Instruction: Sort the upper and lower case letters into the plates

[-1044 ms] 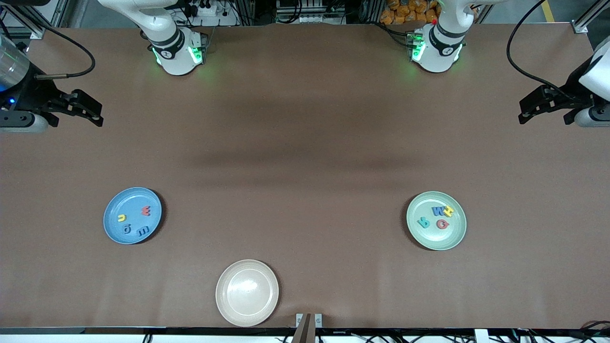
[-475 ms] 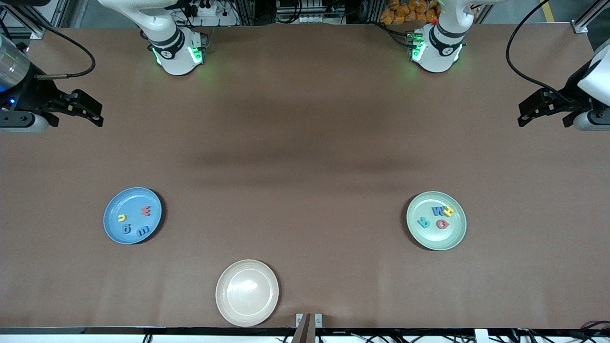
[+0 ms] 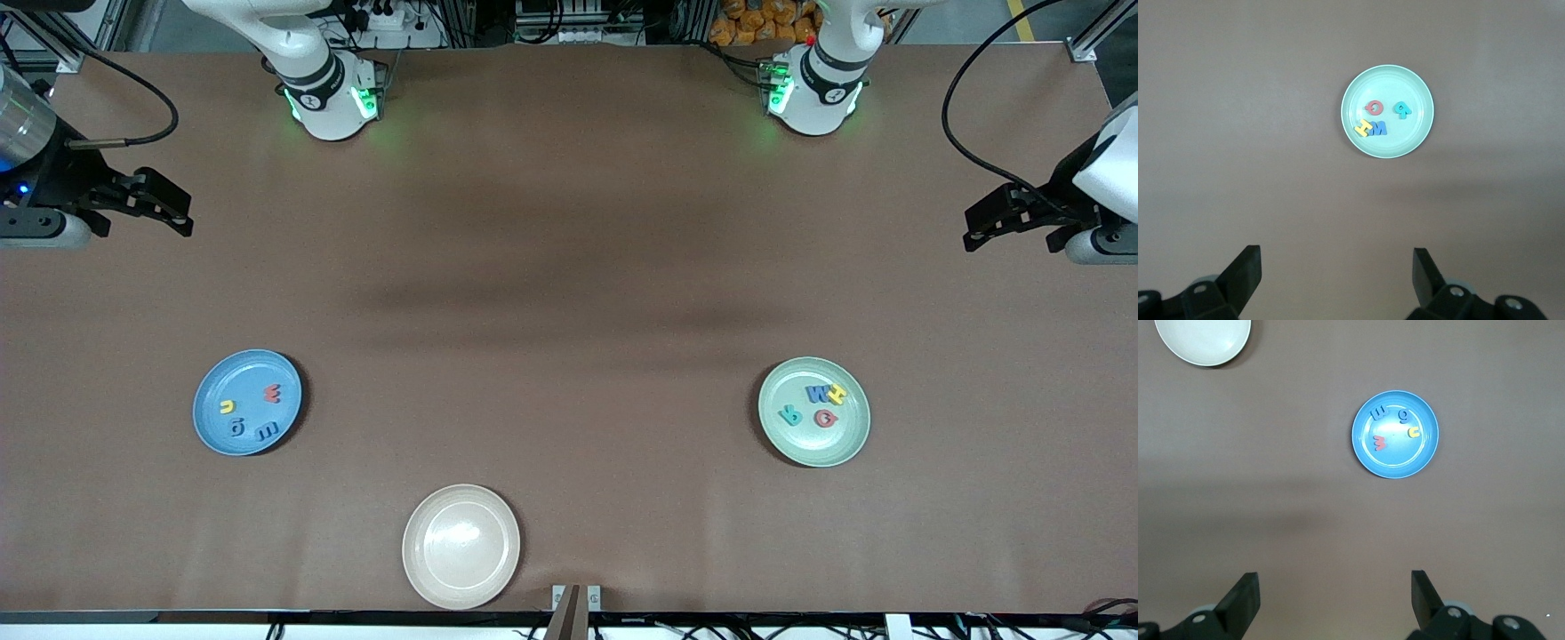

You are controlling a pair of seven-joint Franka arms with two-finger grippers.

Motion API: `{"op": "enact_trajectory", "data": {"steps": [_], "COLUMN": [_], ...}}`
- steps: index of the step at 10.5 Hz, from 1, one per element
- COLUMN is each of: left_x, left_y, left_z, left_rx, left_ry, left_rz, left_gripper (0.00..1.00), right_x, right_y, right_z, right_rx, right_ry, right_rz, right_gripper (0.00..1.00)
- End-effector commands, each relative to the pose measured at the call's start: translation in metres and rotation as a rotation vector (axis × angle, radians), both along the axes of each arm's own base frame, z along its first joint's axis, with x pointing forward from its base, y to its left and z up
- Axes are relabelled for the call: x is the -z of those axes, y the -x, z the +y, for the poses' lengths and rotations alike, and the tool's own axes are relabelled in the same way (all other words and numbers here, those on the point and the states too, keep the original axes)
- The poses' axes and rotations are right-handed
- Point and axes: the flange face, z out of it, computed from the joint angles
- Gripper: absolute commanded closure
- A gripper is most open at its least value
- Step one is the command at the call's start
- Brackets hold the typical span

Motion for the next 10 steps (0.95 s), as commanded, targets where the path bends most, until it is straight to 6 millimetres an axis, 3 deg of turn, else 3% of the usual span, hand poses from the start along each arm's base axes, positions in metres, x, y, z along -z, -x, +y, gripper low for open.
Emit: {"op": "enact_trajectory", "data": {"steps": [1,10], "left_x": [-0.006,-0.016], "left_y": [-0.003,-0.005], "left_z": [0.002,0.002], "left_rx": [0.0,0.0], "left_ry": [0.012,0.015], "left_rz": [-0.006,-0.027], "left_gripper": [0.0,0.0], "right_x": [0.0,-0.001], "right_y": [0.003,0.003], "right_z": [0.0,-0.003], "right_rx": [0.012,0.018], "right_ry": [0.001,0.001], "right_rz": [0.001,0.003], "right_gripper": [0.0,0.0]}}
